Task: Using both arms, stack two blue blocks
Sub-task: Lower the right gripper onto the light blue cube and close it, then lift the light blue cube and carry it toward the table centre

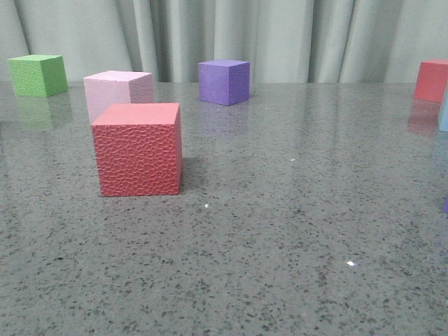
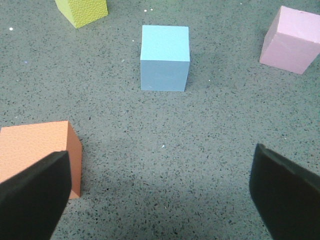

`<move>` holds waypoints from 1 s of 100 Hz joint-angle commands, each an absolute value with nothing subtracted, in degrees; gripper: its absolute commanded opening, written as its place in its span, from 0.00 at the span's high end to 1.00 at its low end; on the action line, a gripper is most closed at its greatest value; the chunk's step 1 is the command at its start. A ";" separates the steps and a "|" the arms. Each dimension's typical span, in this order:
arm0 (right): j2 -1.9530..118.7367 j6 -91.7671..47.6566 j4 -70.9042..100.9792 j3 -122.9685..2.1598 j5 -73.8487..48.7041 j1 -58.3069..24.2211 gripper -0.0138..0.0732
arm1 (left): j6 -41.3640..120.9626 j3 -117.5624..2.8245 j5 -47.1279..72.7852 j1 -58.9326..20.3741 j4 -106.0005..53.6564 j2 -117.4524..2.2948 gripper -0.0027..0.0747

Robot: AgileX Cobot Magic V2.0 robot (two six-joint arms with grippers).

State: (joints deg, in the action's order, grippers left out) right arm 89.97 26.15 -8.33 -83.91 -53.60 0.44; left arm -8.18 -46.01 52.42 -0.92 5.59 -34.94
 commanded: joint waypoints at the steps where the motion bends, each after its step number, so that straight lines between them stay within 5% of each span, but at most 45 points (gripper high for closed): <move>1: 89.30 26.30 -9.52 -86.03 -51.40 1.24 0.18 | -8.07 -47.90 49.03 -0.94 5.58 -35.36 0.07; 100: 99.82 26.30 -7.25 -86.39 -49.56 1.21 0.18 | -8.07 -47.90 49.03 -0.94 5.58 -35.36 0.07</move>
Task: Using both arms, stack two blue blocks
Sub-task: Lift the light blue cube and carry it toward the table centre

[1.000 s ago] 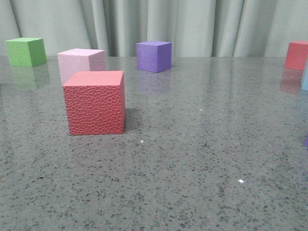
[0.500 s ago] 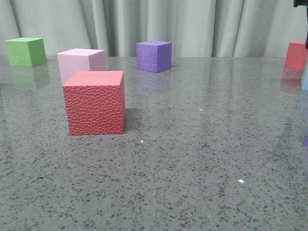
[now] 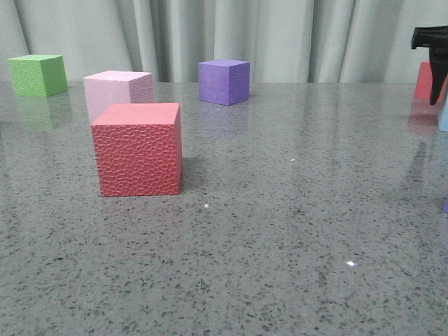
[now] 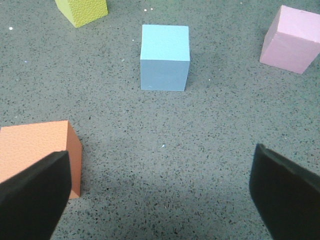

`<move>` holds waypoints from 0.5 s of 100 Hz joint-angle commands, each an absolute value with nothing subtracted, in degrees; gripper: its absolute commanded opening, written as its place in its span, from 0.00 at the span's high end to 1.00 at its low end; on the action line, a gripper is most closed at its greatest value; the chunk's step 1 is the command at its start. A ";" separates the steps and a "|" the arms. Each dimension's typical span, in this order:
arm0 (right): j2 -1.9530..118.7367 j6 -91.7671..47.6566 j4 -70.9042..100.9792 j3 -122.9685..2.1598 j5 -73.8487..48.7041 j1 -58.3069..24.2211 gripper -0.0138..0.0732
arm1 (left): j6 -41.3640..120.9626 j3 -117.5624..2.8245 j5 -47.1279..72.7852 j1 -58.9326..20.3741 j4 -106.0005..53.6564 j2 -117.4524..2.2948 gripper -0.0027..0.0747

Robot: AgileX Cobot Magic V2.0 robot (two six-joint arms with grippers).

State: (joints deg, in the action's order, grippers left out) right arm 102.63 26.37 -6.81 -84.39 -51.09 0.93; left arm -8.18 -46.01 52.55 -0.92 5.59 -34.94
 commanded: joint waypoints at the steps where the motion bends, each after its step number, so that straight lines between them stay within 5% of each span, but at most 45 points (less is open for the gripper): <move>1: 99.82 26.30 -7.25 -86.39 -49.63 1.21 0.19 | -8.07 -47.90 49.03 -0.94 5.58 -35.36 0.07; 23: 99.82 26.30 -7.25 -86.39 -50.30 1.21 0.47 | -8.07 -47.90 49.03 -0.94 5.58 -35.36 0.07; 50: 99.50 26.25 -7.25 -87.52 -52.79 1.21 0.47 | -8.07 -47.90 49.03 -0.94 5.63 -35.36 0.07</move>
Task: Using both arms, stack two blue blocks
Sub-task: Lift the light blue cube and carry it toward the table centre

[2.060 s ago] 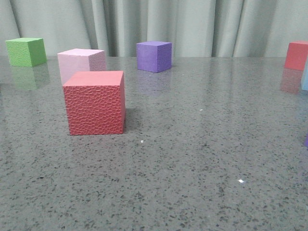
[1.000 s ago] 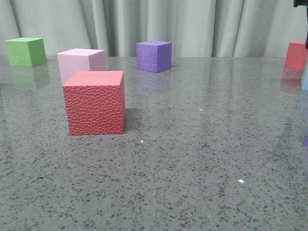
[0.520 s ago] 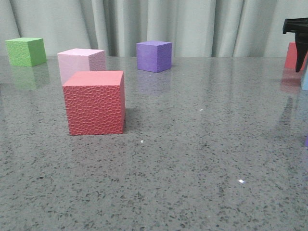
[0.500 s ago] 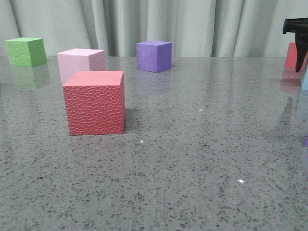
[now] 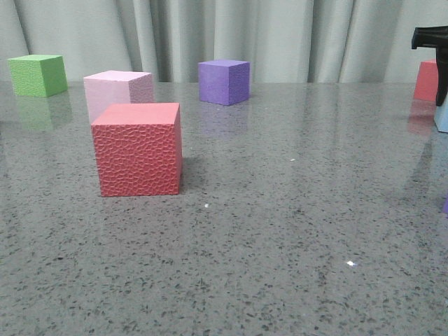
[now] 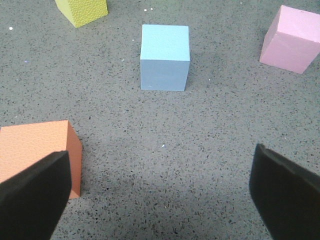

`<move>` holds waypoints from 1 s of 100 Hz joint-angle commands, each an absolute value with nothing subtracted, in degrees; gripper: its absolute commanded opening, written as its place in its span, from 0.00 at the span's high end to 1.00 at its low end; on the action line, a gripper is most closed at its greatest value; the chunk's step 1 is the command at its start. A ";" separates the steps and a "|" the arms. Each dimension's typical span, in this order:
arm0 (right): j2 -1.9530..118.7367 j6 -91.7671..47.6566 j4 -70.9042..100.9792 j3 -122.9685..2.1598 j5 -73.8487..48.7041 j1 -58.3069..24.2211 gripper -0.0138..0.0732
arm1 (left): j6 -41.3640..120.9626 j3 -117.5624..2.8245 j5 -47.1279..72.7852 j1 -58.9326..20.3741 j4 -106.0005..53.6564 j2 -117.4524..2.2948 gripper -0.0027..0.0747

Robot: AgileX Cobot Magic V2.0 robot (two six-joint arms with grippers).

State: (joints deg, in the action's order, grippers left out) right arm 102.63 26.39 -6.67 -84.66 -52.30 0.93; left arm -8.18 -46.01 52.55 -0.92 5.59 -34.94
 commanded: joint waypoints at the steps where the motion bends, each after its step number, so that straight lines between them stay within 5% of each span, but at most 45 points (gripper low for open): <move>1: 99.50 26.25 -7.25 -87.68 -53.17 1.21 0.47 | -8.07 -47.90 49.03 -0.94 5.63 -35.36 0.07; 35: 99.45 19.37 -2.29 -100.76 -63.28 -3.34 0.47 | -8.07 -47.90 49.03 -0.94 5.63 -35.36 0.07; 100: 104.28 24.75 0.69 -105.01 -59.88 -21.59 0.47 | -8.07 -47.90 49.03 -0.94 5.63 -35.36 0.07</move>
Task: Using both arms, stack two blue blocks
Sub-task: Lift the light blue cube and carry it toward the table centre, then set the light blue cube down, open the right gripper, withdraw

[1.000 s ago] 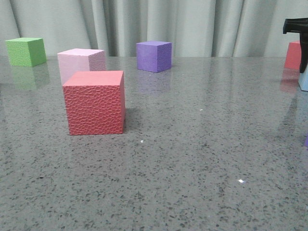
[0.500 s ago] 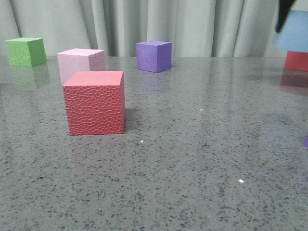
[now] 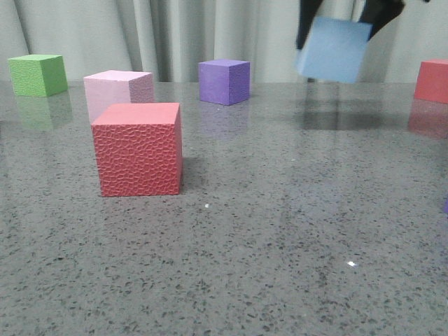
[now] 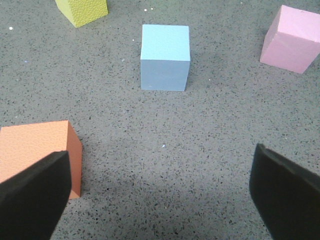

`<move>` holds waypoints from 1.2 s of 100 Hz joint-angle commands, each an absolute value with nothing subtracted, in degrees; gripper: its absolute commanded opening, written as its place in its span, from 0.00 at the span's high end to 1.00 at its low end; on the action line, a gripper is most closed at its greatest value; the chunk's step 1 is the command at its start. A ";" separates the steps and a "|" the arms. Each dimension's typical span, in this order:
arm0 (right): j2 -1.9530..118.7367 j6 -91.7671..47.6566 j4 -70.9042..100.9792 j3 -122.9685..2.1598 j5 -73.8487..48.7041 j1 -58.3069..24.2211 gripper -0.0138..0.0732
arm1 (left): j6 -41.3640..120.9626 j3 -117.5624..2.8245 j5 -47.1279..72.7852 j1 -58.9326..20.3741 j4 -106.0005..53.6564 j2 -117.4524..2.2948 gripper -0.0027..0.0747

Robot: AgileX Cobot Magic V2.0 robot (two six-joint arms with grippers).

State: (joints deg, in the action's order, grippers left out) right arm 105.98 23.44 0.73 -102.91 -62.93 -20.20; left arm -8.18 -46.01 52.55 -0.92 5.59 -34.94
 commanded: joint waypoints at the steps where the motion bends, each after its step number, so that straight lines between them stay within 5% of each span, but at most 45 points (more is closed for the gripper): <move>1: 104.51 24.93 0.69 -105.18 -59.77 -21.89 0.47 | -8.07 -47.90 49.03 -0.94 5.63 -35.36 0.07; 98: 112.82 28.22 0.76 -110.08 -60.65 -25.88 0.47 | -8.07 -47.90 49.03 -0.94 5.63 -35.36 0.07; 120: 112.82 28.17 1.03 -110.08 -60.65 -25.88 0.26 | -8.07 -47.90 49.03 -0.94 5.63 -35.36 0.07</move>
